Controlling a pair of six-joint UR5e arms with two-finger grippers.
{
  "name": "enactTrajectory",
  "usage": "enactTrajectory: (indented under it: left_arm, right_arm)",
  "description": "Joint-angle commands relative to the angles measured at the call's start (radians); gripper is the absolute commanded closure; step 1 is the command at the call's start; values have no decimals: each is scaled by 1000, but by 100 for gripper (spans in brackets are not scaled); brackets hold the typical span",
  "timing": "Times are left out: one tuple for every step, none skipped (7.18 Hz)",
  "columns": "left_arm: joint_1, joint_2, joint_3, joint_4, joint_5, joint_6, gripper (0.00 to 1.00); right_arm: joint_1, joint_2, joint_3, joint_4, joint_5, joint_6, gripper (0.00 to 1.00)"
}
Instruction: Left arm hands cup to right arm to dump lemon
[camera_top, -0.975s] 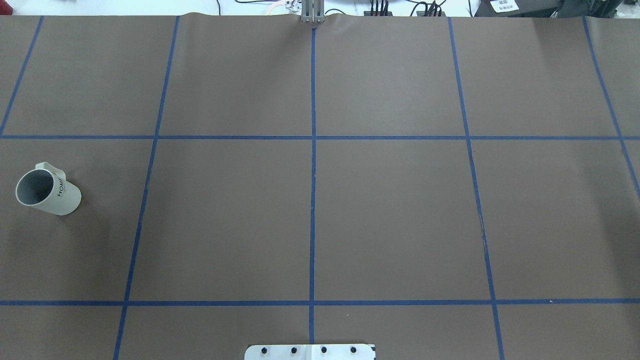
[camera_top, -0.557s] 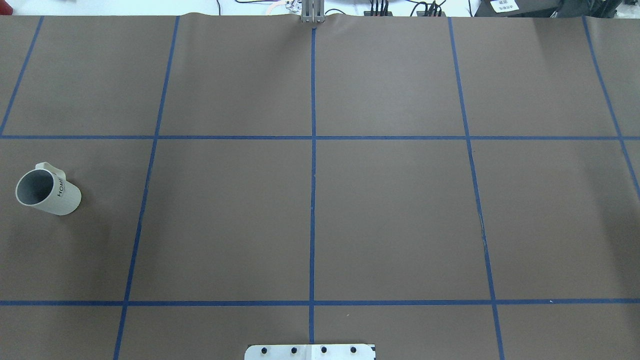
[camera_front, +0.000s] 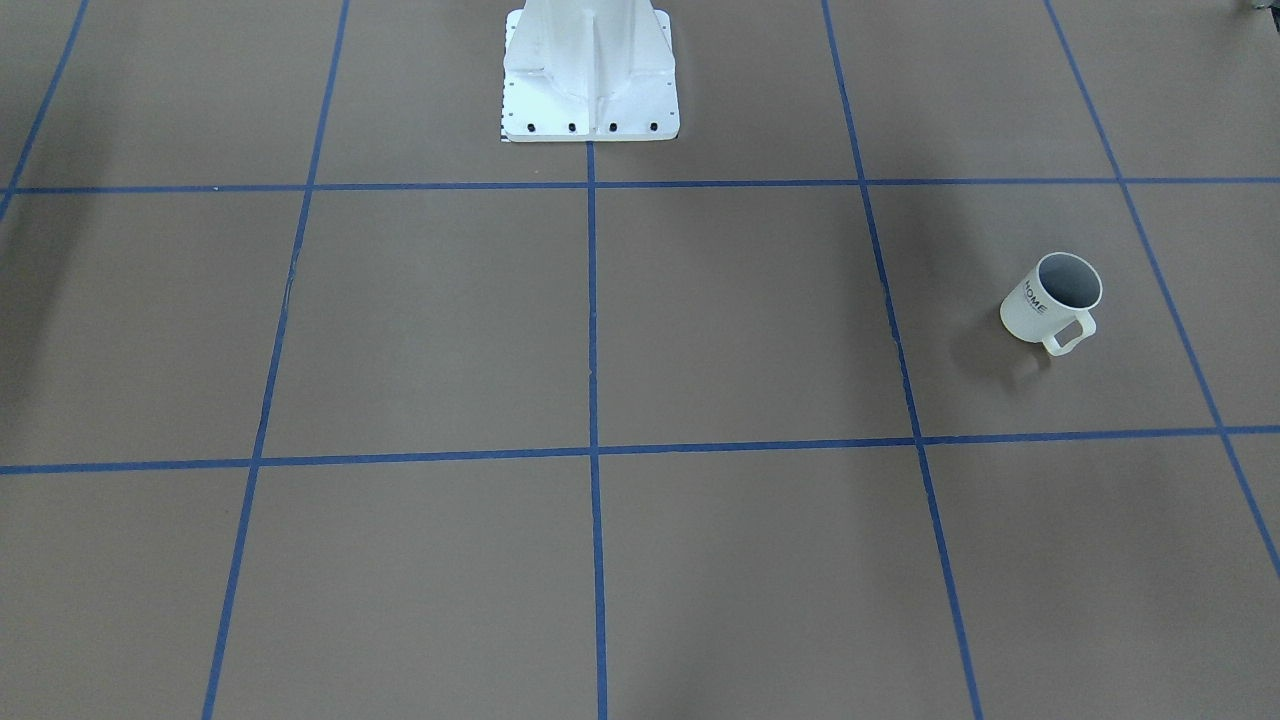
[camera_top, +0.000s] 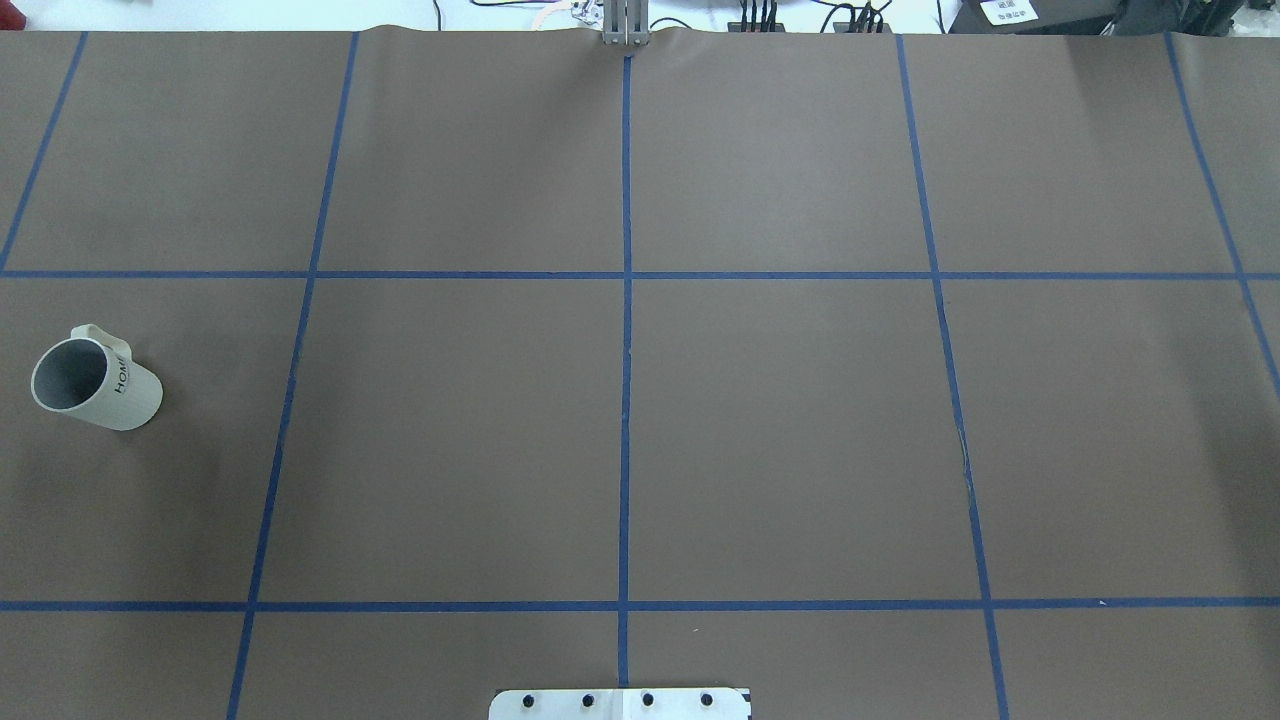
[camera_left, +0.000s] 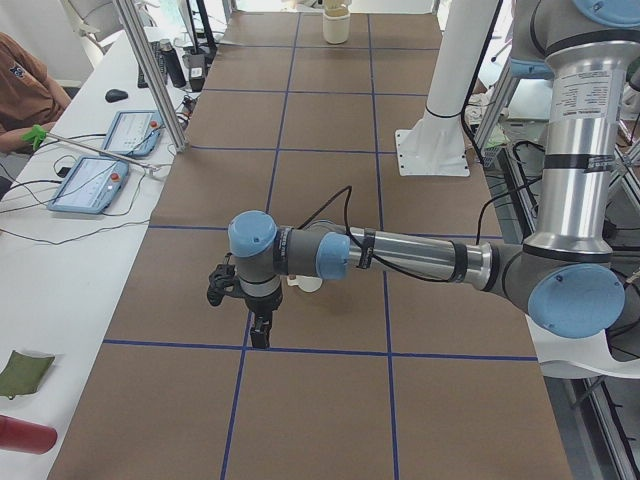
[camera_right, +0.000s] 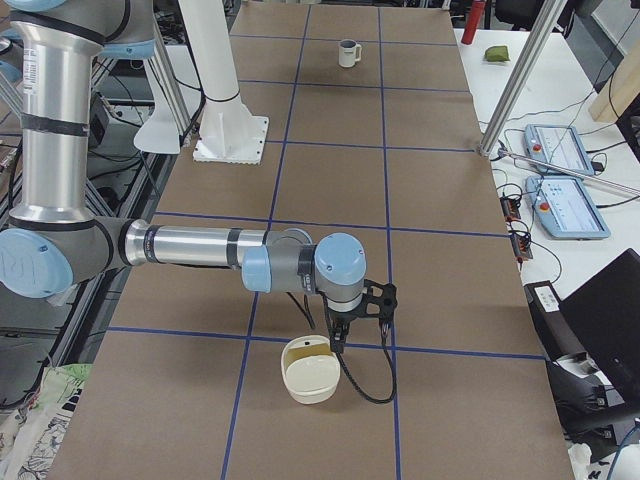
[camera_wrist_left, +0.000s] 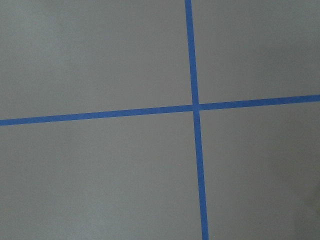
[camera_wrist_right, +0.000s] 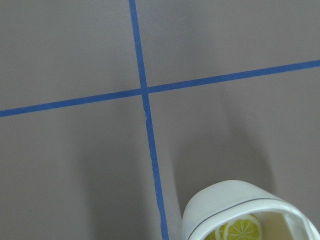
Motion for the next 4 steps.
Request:
enactTrajectory:
  left_arm:
    - [0,-2,-1,-2,-2,9,0]
    - [0,0,-1,-2,-10,13,0]
    - [0,0,-1,-3,-11,18,0]
    - [0,-2,-3,-2,-13,18,0]
  right_arm:
    - [0,0,-1,0,-1,0,0]
    - [0,0,-1,2,-1,0,0]
    - [0,2,-1,2,1,0,0]
    - [0,2,-1,2,1,0,0]
